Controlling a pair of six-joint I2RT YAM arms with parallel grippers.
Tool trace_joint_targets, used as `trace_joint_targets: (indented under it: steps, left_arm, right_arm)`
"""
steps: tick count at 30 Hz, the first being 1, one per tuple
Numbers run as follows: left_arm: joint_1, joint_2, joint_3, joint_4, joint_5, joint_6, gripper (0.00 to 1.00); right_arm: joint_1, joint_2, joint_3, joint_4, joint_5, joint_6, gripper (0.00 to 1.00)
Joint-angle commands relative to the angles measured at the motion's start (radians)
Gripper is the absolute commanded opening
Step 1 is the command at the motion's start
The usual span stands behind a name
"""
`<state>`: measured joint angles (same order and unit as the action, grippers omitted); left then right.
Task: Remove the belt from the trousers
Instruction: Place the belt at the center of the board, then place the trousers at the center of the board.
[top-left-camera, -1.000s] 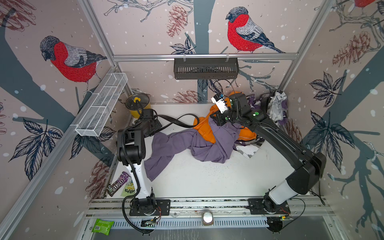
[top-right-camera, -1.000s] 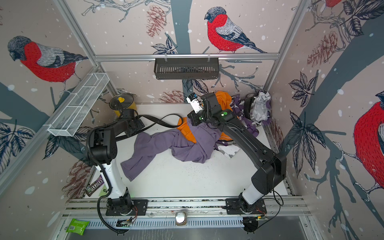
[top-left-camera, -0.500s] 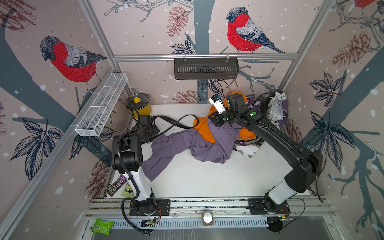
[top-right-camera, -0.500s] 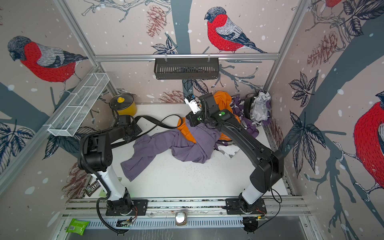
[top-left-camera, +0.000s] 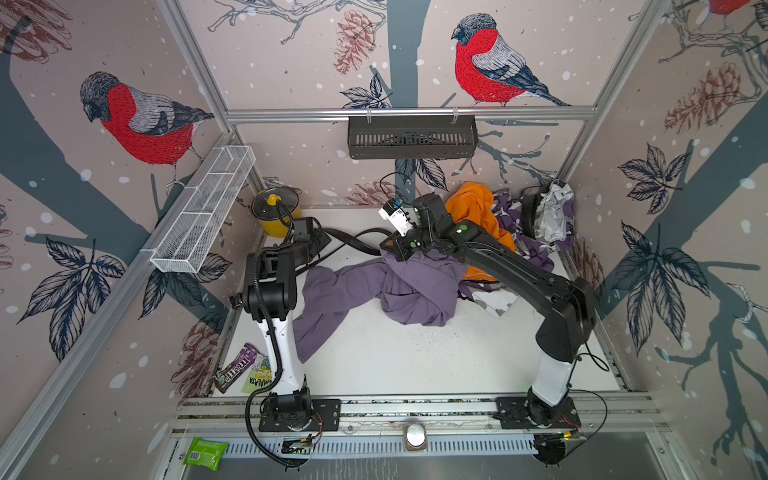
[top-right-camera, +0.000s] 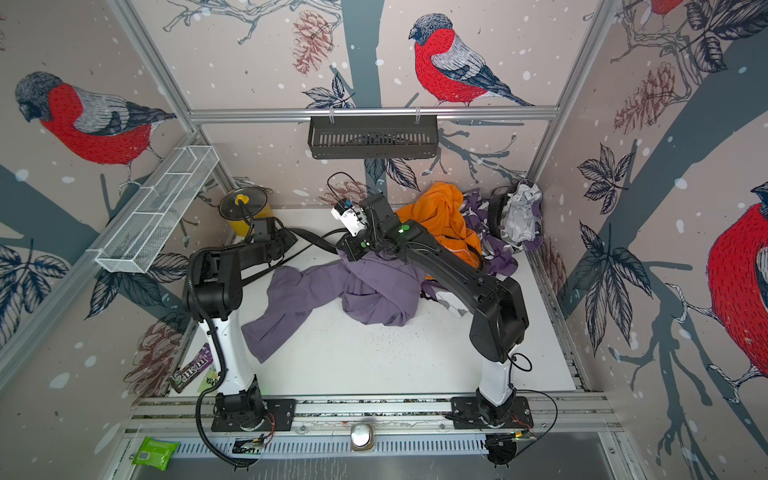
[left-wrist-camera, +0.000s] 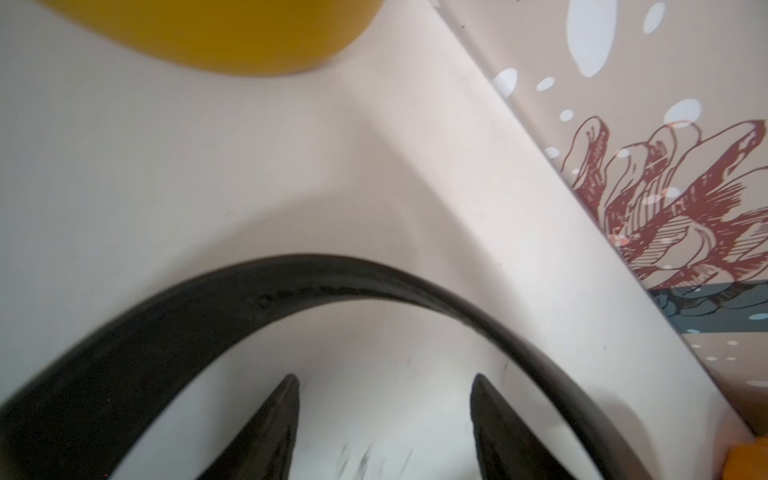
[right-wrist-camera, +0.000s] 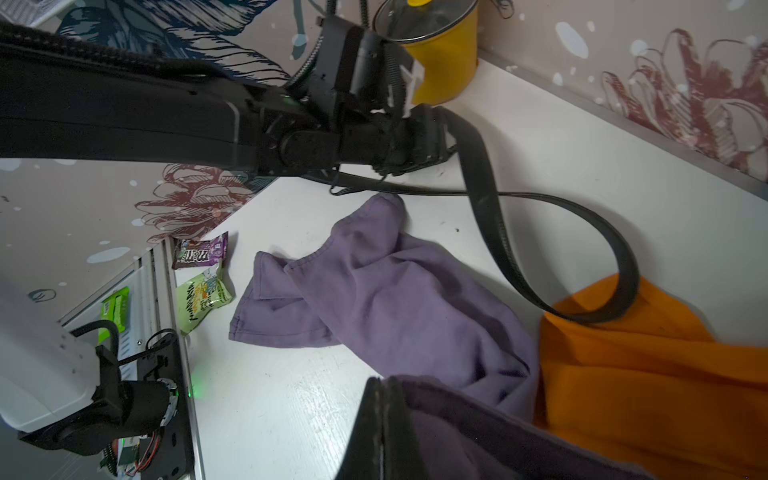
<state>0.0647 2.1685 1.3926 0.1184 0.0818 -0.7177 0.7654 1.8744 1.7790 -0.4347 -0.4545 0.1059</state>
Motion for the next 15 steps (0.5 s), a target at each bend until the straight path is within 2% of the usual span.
trace_joint_targets:
  steps: [1, 4, 5, 7, 8, 9, 12, 15]
  left_arm:
    - [-0.006, 0.016, 0.045, -0.190, 0.053, -0.025, 0.67]
    - [-0.026, -0.102, 0.026, -0.235, -0.037, 0.013, 0.77]
    - [-0.028, -0.157, 0.008, -0.254, -0.077, 0.021, 0.82]
    - [-0.023, -0.257, -0.047, -0.272, -0.124, 0.019, 0.89]
    - [-0.017, -0.305, -0.075, -0.275, -0.129, 0.018, 0.91]
    - [-0.008, -0.345, -0.096, -0.285, -0.126, 0.018, 0.91]
    - [0.001, -0.415, -0.119, -0.348, -0.119, 0.035, 0.92]
    - [-0.017, -0.480, -0.161, -0.350, -0.076, 0.059, 0.92]
  right_arm:
    - [0.016, 0.048, 0.058, 0.142, -0.111, 0.038, 0.00]
    - [0.017, 0.122, 0.126, 0.172, -0.157, 0.075, 0.03]
    - [0.017, 0.167, 0.175, 0.139, -0.165, 0.074, 0.12]
    - [0.016, 0.265, 0.323, 0.020, -0.166, 0.055, 0.45]
    - [0.021, 0.300, 0.383, -0.034, -0.150, 0.044, 0.57]
    - [0.023, 0.314, 0.429, -0.080, -0.121, 0.035, 0.63]
    - [0.011, 0.281, 0.423, -0.113, -0.014, 0.042, 0.76]
    - [-0.035, 0.181, 0.322, -0.108, 0.053, 0.079, 0.83]
